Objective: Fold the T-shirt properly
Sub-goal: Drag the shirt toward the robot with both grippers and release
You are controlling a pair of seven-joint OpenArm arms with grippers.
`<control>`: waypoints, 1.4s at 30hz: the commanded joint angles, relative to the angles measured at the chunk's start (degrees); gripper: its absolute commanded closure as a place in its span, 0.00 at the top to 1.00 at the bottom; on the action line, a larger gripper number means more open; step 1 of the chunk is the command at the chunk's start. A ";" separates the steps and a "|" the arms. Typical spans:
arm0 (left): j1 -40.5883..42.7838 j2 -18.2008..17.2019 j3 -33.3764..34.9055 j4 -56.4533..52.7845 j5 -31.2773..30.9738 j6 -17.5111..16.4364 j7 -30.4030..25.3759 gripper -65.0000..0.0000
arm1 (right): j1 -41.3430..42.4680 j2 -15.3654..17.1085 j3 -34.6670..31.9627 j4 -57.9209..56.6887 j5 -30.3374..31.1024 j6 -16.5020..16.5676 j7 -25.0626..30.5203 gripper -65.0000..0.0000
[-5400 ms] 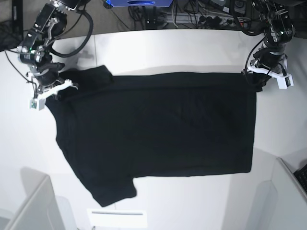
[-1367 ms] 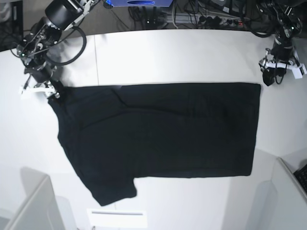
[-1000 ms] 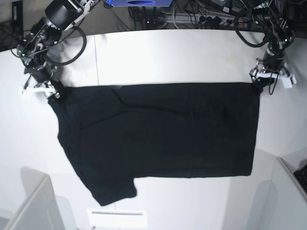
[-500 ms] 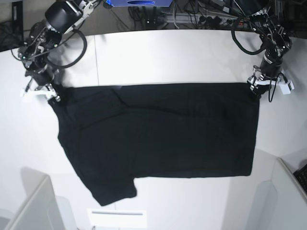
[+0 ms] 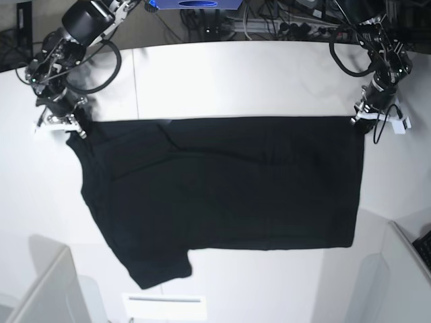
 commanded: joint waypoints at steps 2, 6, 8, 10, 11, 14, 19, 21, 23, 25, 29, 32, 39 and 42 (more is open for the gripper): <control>1.65 -0.99 0.17 2.00 0.77 0.31 1.15 0.00 | -0.49 0.55 0.33 0.77 -1.74 -0.87 -0.68 0.00; 4.91 -0.90 0.17 5.61 0.77 0.31 1.15 0.00 | -2.69 0.55 0.07 2.44 -1.65 -0.87 -0.77 0.00; 6.49 -0.90 -0.01 7.89 0.77 0.31 1.15 0.00 | -4.19 0.20 -0.02 4.20 -1.65 -0.87 -0.77 0.00; 7.89 -0.90 -0.01 9.56 0.77 0.31 1.15 0.00 | -5.33 0.20 -0.02 5.96 -1.65 -0.87 -1.03 0.00; 8.51 -0.90 0.08 10.35 0.77 0.31 1.15 0.00 | -5.94 0.20 -0.02 6.93 -1.65 -0.87 -1.91 0.00; 10.62 -0.99 -0.18 12.46 0.77 0.31 1.15 0.00 | -7.35 0.37 -0.02 10.00 -1.65 -0.87 -5.07 0.00; 14.49 -0.99 -0.18 16.16 0.77 0.31 1.15 0.00 | -10.51 0.02 -0.02 15.19 -1.65 -0.87 -7.62 0.00; 15.89 -0.90 -0.18 17.21 0.77 0.31 1.15 0.00 | -12.10 0.02 -0.02 16.60 -1.47 -0.87 -7.62 0.00; 17.21 -0.81 -0.27 18.27 0.77 0.31 1.15 0.00 | -13.86 0.02 -0.02 17.74 -1.39 -0.87 -7.62 0.00; 18.53 -0.81 -0.27 19.23 0.77 0.31 1.15 0.00 | -15.61 0.02 -0.02 18.97 -1.39 -0.87 -7.62 0.00; 21.17 -0.72 -0.36 20.55 0.77 0.31 1.15 0.00 | -18.34 -0.07 -0.02 21.08 -1.39 -0.78 -7.98 0.00; 23.10 -0.64 -0.36 20.82 0.77 0.31 1.15 0.00 | -19.83 -0.07 0.07 22.40 -1.30 -0.78 -9.38 0.00; 25.74 -0.55 -0.36 20.73 0.69 0.31 1.15 0.00 | -20.62 -0.07 0.07 22.49 -1.30 -0.69 -9.56 0.00; 25.92 -0.55 -0.36 20.73 0.69 0.31 1.15 0.00 | -20.62 -0.07 0.07 22.49 -1.39 -0.69 -9.56 0.00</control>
